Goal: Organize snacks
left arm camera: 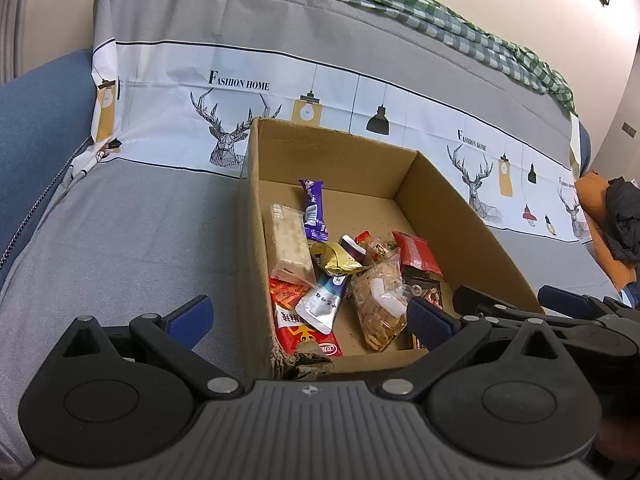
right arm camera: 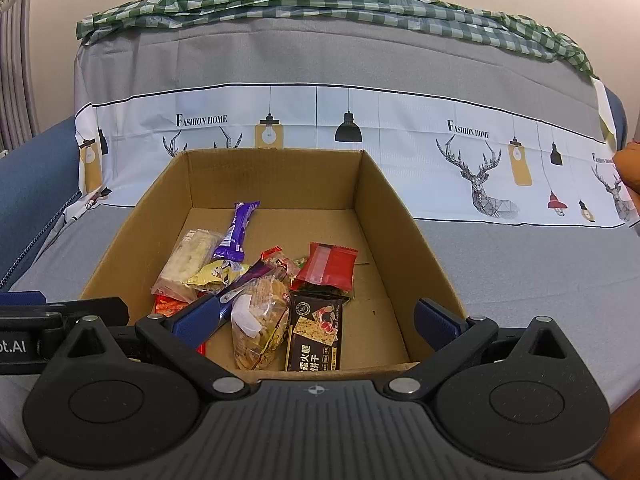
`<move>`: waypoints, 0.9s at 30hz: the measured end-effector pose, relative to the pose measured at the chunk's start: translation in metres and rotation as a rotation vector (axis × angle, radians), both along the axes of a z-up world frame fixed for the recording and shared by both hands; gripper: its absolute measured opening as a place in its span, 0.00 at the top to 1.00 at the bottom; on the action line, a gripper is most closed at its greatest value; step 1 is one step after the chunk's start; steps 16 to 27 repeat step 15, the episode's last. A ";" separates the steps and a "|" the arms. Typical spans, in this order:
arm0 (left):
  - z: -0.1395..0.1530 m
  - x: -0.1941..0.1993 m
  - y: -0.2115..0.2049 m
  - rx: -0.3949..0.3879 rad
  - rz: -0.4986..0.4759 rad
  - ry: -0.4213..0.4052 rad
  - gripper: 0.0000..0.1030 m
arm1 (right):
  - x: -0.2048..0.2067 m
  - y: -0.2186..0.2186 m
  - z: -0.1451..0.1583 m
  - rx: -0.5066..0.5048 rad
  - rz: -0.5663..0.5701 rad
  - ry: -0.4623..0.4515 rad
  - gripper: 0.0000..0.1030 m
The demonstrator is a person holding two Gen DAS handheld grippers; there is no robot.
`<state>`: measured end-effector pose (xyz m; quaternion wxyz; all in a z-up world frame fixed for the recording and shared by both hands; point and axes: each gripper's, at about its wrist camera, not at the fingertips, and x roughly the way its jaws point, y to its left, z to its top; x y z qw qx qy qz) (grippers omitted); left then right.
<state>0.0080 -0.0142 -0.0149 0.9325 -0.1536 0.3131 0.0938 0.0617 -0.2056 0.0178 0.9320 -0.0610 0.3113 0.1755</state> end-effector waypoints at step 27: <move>-0.001 -0.001 0.000 -0.004 -0.006 -0.007 0.00 | 0.000 0.000 -0.001 0.003 -0.003 0.002 0.01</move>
